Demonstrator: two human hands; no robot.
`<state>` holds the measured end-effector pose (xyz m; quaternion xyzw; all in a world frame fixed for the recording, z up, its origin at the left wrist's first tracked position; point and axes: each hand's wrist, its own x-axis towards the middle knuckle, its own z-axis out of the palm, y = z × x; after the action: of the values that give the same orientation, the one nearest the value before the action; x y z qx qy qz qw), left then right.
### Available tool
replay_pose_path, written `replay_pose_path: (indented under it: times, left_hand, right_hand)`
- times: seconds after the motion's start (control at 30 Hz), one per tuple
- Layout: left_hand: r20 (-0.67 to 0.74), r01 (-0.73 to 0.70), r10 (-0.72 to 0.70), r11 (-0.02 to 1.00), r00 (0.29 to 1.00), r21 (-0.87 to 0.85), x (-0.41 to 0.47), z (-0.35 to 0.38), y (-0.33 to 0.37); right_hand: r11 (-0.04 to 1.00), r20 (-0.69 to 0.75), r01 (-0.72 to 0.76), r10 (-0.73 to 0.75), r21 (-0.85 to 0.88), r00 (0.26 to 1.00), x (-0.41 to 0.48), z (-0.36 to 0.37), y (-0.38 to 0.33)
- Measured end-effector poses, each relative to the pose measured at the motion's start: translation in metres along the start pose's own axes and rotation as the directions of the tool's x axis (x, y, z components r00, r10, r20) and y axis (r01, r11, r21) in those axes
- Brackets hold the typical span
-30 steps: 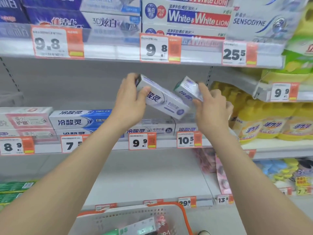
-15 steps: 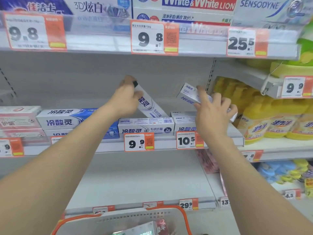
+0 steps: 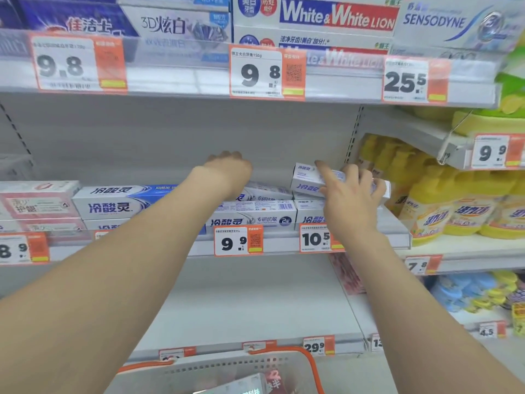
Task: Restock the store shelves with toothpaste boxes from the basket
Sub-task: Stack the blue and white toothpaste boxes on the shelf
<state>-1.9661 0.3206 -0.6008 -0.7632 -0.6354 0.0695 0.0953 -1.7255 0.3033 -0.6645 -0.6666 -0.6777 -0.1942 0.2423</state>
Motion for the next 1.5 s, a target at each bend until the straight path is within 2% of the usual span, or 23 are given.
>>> replay_pose_path:
  times: [0.17,0.3,0.4,0.53,0.63,0.7,0.77,0.83,0.9,0.97,1.0,1.13,1.33,1.5]
  left_hand:
    - [0.13,-0.031,0.044,0.995,0.991,-0.098,0.014,0.01,0.013]
    - [0.099,-0.048,0.058,0.993,0.993,-0.103,0.022,0.013,0.014]
    - [0.137,-0.058,0.081,0.984,0.987,-0.169,0.026,0.011,0.017]
    - [0.271,0.006,0.055,0.976,0.961,-0.219,0.023,0.01,0.021]
    - [0.306,0.055,0.009,0.978,0.952,-0.199,0.019,0.003,0.026]
    - [0.29,0.069,-0.024,0.987,0.957,-0.145,0.017,0.002,0.03]
    - [0.2,0.039,-0.013,0.992,0.98,-0.123,0.018,0.005,0.037]
    - [0.046,-0.08,0.093,0.969,0.995,-0.234,0.029,0.014,0.049]
    - [-0.042,-0.235,0.239,0.883,0.97,-0.406,0.035,0.02,0.067]
    - [-0.079,-0.347,0.351,0.82,0.933,-0.456,0.037,0.024,0.089]
    - [-0.08,-0.364,0.368,0.821,0.926,-0.439,0.037,0.028,0.095]
    - [-0.074,-0.36,0.353,0.898,0.933,-0.254,0.031,0.045,0.103]
    - [-0.061,-0.293,0.288,0.905,0.956,-0.31,0.023,0.042,0.097]
    - [-0.067,-0.287,0.283,0.882,0.957,-0.375,0.02,0.044,0.09]
  right_hand:
    - [1.0,-0.012,-0.012,0.012,-0.014,1.0,0.001,0.004,0.008]
    - [1.0,-0.038,-0.027,0.027,0.01,0.999,0.004,0.007,0.013]
    - [1.0,-0.032,-0.031,0.031,0.005,0.999,0.006,0.009,0.016]
    - [1.0,-0.002,-0.023,0.023,-0.012,1.0,0.008,0.013,0.019]
    - [1.0,0.015,-0.013,0.013,0.002,1.0,0.011,0.012,0.021]
    - [0.999,-0.013,-0.033,0.033,0.009,0.999,0.014,0.012,0.023]
    - [0.994,-0.084,-0.112,0.112,0.011,0.99,0.015,0.014,0.028]
    - [0.977,-0.174,-0.214,0.214,0.019,0.961,0.016,0.018,0.037]
    - [0.952,-0.223,-0.306,0.301,0.013,0.927,0.017,0.019,0.049]
    - [0.92,-0.183,-0.392,0.387,0.004,0.904,0.017,0.016,0.064]
    - [0.905,-0.142,-0.424,0.423,0.021,0.895,0.017,0.014,0.07]
    - [0.897,-0.024,-0.442,0.442,0.017,0.896,0.014,0.011,0.089]
    - [0.86,0.038,-0.488,0.498,-0.149,0.866,0.014,0.011,0.09]
    - [0.927,0.154,-0.353,0.37,-0.13,0.916,0.012,0.011,0.091]
